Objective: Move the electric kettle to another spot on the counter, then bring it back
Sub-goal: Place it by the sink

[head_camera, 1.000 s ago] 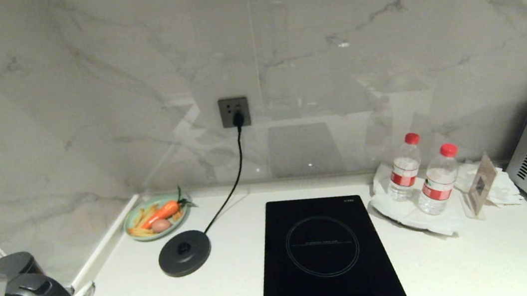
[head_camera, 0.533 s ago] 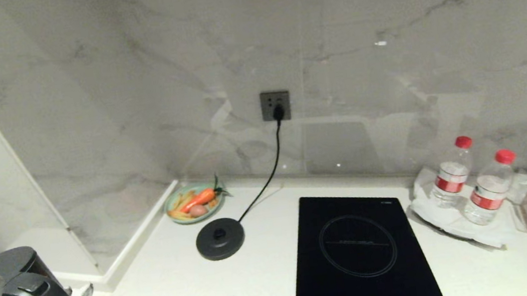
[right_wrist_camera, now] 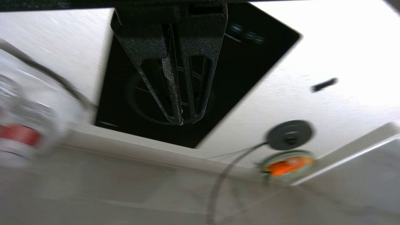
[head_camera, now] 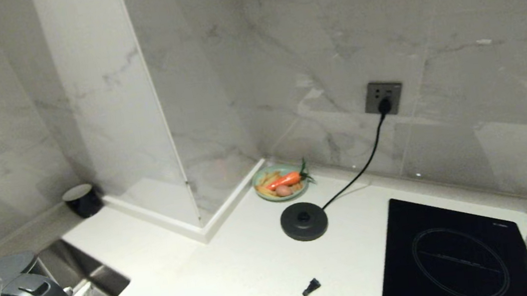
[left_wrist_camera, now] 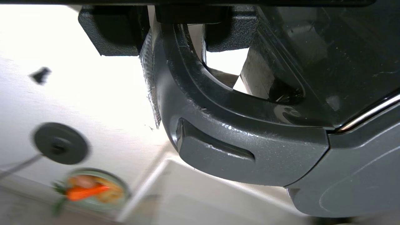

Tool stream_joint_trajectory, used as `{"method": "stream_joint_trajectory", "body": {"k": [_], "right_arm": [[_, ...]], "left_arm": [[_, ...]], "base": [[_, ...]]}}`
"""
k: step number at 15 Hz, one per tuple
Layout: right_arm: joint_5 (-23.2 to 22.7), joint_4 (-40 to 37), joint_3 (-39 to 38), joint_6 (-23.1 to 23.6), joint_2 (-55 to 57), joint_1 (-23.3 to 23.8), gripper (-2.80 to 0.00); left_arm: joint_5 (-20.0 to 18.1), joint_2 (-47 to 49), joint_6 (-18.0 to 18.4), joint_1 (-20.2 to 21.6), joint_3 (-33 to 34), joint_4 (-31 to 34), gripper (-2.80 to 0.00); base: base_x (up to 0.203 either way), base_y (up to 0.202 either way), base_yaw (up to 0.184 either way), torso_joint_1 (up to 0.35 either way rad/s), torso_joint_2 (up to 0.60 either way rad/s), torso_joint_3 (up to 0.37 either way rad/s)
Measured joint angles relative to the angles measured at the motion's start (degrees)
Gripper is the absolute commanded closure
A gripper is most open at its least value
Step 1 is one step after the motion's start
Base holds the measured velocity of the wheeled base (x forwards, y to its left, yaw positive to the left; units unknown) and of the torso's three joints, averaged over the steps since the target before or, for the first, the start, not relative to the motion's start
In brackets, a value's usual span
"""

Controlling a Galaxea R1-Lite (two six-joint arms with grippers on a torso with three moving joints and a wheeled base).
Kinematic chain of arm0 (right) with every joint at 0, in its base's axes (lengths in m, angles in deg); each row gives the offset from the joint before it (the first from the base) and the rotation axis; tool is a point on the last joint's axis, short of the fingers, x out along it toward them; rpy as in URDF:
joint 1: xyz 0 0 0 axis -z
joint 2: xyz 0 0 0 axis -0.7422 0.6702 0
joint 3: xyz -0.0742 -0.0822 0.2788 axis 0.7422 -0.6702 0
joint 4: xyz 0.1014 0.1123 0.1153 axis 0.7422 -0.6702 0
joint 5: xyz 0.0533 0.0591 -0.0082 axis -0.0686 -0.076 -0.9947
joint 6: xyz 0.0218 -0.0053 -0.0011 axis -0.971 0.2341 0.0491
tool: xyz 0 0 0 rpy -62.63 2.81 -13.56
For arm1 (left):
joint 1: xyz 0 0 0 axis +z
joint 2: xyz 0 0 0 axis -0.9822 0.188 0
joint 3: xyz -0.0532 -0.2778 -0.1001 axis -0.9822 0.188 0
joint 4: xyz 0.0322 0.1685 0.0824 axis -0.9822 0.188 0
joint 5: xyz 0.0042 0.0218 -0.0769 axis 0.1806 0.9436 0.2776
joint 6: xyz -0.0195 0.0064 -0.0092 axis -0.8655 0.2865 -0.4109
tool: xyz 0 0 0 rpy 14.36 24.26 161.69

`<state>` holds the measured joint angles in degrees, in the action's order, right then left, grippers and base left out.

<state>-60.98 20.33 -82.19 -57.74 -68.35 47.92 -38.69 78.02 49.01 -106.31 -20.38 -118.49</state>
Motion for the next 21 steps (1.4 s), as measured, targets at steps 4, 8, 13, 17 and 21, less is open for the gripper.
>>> {"method": "stream_joint_trajectory", "body": {"k": [4,8,13,17,21], "right_arm": [[-0.04,0.0,0.01,0.02,0.0,0.0,0.0],[-0.04,0.0,0.01,0.0,0.0,0.0,0.0],[-0.02,0.03,0.01,-0.09,0.0,0.0,0.0],[-0.02,-0.01,0.01,-0.06,0.0,0.0,0.0],[-0.02,0.0,0.0,-0.08,0.0,0.0,0.0]], "left_arm": [[0.06,-0.39,0.01,0.0,-0.07,0.05,0.0],[0.05,-0.51,0.0,0.02,-0.22,0.02,0.0],[0.25,-0.42,0.02,0.12,-0.72,0.02,0.0],[0.07,2.55,-0.09,5.53,-4.88,-0.22,0.0],[-2.13,13.05,-0.3,19.17,-14.21,-3.58,0.0]], "base": [[0.0,-0.009,0.177,0.006,0.0,0.006],[0.0,-0.008,0.174,0.005,0.0,0.005],[0.0,-0.001,0.066,0.001,0.0,0.0],[0.0,0.0,0.0,0.0,0.0,0.0],[0.0,0.0,0.0,0.0,0.0,0.0]]}}
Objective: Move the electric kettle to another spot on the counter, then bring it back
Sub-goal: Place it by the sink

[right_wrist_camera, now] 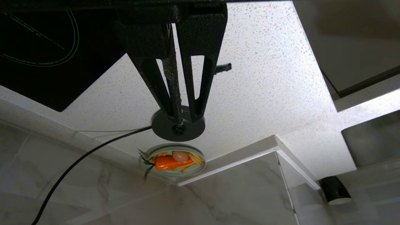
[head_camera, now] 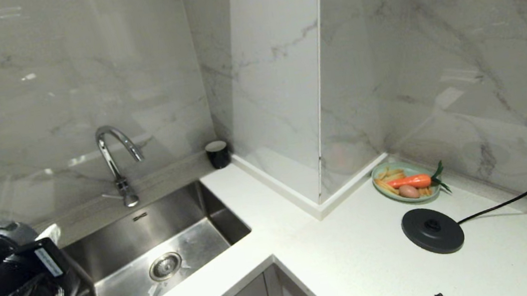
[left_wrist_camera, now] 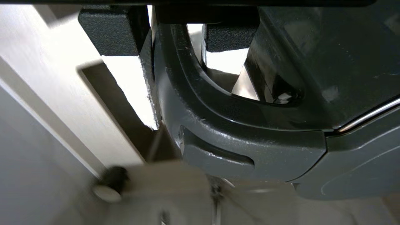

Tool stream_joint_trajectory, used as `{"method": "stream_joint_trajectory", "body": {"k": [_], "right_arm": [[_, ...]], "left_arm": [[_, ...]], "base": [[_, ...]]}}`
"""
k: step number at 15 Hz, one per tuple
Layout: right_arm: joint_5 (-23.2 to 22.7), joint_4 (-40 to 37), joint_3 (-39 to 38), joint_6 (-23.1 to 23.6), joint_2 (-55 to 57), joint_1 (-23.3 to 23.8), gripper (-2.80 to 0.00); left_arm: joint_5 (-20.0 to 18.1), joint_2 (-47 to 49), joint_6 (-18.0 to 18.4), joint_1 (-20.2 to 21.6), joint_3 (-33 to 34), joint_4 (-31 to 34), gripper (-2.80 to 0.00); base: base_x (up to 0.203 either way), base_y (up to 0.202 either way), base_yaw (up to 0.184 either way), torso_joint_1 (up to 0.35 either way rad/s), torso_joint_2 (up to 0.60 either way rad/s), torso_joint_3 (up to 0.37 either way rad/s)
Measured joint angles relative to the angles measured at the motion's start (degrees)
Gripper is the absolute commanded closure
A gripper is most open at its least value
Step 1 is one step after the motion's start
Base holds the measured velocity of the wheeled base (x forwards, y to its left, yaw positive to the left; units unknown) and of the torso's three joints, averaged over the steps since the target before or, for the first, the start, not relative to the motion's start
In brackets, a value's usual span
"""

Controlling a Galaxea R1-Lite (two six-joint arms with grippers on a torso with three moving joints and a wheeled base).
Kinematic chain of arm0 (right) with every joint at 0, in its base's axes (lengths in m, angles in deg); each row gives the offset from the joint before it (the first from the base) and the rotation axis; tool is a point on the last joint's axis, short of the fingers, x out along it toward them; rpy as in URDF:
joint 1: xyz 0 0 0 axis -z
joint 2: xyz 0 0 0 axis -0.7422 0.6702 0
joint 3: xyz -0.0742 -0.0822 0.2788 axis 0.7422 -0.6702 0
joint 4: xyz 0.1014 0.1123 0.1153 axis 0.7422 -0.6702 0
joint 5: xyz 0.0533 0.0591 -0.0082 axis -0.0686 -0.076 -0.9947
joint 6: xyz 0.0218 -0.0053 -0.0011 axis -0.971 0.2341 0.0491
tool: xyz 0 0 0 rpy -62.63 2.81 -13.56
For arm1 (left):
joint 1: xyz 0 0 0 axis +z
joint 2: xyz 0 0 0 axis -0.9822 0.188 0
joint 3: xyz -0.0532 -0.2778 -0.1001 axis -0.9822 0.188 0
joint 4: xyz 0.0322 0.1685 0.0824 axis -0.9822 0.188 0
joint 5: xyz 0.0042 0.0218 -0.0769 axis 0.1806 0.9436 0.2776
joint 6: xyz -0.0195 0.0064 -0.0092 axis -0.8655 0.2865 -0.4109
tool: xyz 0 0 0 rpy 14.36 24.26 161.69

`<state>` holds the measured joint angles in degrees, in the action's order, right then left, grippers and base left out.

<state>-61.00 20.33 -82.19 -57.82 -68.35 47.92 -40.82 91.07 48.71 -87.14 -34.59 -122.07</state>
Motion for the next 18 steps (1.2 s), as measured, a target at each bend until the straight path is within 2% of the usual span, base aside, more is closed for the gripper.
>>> {"method": "stream_joint_trajectory", "body": {"k": [4,7,10,12,18], "right_arm": [[-0.02,-0.02,0.0,-0.01,0.0,0.0,0.0],[0.02,0.0,0.0,0.0,0.0,0.0,0.0],[0.04,0.0,0.01,-0.01,0.0,0.0,0.0],[0.0,0.0,0.01,-0.01,0.0,0.0,0.0],[0.0,0.0,0.01,0.02,0.0,0.0,0.0]], "left_arm": [[-2.12,12.56,1.15,9.18,-5.66,-7.91,0.0],[-3.18,22.55,1.24,13.25,-7.11,-15.8,0.0],[-4.57,32.68,1.66,17.31,-7.98,-26.84,0.0],[-5.04,37.33,1.87,19.99,-9.75,-31.42,0.0],[-5.12,44.25,3.75,24.95,-13.4,-31.93,0.0]], "base": [[0.0,0.0,0.0,0.0,0.0,0.0],[0.0,0.0,0.0,0.0,0.0,0.0],[0.0,0.0,0.0,0.0,0.0,0.0],[0.0,0.0,0.0,0.0,0.0,0.0],[0.0,0.0,0.0,0.0,0.0,0.0]]}}
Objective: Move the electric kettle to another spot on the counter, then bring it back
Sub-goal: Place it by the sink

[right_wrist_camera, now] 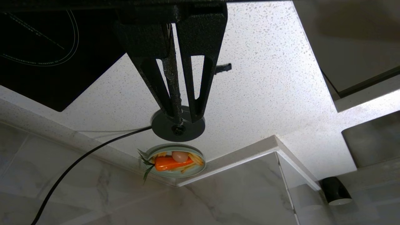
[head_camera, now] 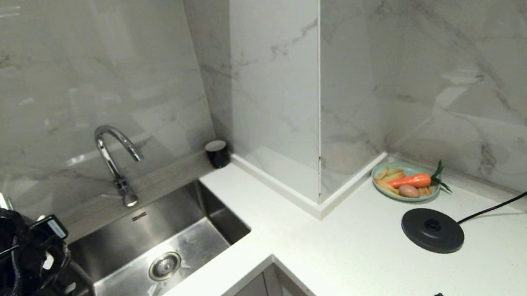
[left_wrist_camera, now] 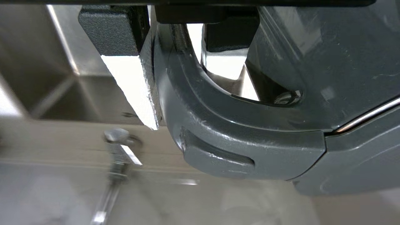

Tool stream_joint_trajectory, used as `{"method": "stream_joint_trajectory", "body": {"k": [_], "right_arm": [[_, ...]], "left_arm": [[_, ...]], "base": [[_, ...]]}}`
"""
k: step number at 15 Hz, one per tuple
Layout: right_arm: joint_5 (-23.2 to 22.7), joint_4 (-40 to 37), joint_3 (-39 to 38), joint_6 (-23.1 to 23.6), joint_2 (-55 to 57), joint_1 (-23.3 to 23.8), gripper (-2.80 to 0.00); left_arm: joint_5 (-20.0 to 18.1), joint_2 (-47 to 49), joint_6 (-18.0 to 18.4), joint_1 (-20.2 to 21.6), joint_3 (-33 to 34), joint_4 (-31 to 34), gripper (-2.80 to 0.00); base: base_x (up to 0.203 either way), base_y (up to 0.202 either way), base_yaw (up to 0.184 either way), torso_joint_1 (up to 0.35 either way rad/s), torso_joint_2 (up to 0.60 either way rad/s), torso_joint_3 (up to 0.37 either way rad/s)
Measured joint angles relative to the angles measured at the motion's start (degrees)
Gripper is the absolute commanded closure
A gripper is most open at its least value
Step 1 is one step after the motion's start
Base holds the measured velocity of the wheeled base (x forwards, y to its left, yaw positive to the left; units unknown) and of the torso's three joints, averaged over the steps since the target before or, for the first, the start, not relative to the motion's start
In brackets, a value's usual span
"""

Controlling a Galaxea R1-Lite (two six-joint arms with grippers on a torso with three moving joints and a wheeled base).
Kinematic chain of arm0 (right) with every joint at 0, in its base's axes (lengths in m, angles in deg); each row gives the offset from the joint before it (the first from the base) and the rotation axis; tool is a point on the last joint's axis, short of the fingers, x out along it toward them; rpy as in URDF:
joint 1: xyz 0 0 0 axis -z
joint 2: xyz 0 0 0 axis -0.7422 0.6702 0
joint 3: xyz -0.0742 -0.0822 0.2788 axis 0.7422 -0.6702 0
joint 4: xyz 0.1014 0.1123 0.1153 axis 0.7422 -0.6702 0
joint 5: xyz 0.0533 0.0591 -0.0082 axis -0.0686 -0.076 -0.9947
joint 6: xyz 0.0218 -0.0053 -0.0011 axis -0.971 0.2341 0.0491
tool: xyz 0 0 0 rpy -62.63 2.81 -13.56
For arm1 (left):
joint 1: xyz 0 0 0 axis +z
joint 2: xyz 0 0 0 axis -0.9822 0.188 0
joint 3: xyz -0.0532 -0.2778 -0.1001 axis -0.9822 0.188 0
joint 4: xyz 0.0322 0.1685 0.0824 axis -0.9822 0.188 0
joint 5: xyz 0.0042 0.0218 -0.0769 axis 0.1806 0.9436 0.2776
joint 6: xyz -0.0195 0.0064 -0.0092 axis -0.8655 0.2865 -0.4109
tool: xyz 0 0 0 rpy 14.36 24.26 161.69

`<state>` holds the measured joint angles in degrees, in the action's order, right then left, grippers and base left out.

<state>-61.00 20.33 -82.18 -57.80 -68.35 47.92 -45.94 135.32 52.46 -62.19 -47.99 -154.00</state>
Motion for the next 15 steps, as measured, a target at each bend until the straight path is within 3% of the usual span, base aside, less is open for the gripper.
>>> {"method": "stream_joint_trajectory", "body": {"k": [5,9,15], "right_arm": [[-0.02,0.0,0.0,-0.02,0.0,0.0,0.0],[0.0,0.0,0.0,-0.02,0.0,0.0,0.0],[0.0,-0.02,0.0,-0.01,0.0,0.0,0.0]], "left_arm": [[-0.04,5.15,2.08,5.36,-3.95,-1.32,0.0],[-0.11,11.83,6.83,7.46,-4.63,-9.02,0.0],[-1.1,16.64,7.28,9.17,-5.54,-9.79,0.0]], "base": [[0.0,0.0,0.0,0.0,0.0,0.0],[0.0,0.0,0.0,0.0,0.0,0.0],[0.0,0.0,0.0,0.0,0.0,0.0]]}}
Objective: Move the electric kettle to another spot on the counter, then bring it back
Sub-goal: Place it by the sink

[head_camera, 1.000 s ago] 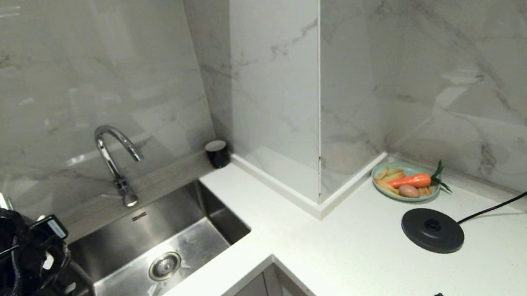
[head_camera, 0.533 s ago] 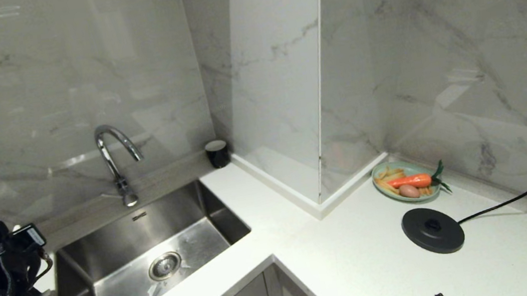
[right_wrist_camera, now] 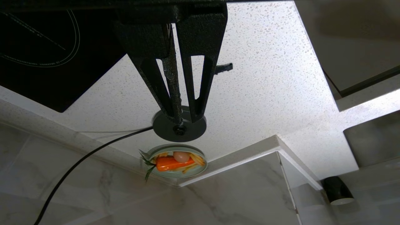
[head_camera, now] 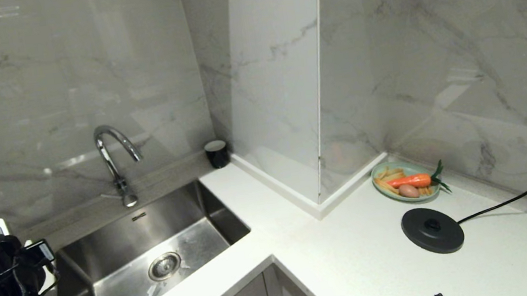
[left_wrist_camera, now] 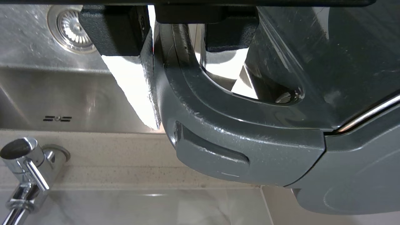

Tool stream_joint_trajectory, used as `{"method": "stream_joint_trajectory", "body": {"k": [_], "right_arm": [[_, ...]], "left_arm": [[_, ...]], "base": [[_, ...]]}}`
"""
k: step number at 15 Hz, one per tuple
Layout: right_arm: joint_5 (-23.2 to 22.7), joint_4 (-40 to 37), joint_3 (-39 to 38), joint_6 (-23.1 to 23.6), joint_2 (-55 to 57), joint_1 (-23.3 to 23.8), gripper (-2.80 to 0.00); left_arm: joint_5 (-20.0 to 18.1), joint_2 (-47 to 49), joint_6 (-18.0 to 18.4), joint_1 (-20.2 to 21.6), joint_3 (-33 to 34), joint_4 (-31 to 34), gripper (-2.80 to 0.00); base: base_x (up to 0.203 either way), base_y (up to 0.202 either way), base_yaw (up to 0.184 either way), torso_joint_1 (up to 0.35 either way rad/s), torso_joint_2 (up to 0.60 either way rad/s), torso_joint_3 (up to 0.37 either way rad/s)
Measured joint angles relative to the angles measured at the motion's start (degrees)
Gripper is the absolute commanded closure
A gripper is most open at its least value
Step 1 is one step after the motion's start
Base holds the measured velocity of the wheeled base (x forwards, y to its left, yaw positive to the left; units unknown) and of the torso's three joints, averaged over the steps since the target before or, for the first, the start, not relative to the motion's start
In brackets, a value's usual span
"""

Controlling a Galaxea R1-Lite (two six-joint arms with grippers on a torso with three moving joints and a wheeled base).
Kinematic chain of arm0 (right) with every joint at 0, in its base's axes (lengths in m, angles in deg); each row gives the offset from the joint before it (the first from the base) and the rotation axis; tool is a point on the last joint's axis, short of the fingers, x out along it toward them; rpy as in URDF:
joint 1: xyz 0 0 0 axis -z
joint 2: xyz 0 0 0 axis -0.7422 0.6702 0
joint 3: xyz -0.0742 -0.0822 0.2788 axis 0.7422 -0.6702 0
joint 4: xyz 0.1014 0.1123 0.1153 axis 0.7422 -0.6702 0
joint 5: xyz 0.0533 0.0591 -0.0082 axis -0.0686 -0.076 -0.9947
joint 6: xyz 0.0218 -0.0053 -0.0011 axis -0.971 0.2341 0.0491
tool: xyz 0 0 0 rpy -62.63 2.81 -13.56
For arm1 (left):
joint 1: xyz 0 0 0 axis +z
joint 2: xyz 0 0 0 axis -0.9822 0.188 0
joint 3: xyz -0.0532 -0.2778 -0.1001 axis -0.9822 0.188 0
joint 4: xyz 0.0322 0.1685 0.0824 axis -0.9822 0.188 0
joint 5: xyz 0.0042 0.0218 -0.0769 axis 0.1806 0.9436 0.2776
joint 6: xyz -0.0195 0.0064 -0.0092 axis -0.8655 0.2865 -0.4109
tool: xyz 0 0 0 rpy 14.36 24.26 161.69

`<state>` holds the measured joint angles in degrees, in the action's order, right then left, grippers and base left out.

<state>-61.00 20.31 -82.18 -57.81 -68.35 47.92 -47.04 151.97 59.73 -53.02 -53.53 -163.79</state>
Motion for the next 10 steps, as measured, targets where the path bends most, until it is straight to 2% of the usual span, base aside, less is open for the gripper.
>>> {"method": "stream_joint_trajectory", "body": {"k": [10], "right_arm": [[0.0,0.02,-0.04,-0.01,0.0,0.0,0.0]], "left_arm": [[0.35,1.93,-1.03,-0.87,1.67,0.28,0.0]], "base": [[0.0,0.0,0.0,0.0,0.0,0.0]]}}
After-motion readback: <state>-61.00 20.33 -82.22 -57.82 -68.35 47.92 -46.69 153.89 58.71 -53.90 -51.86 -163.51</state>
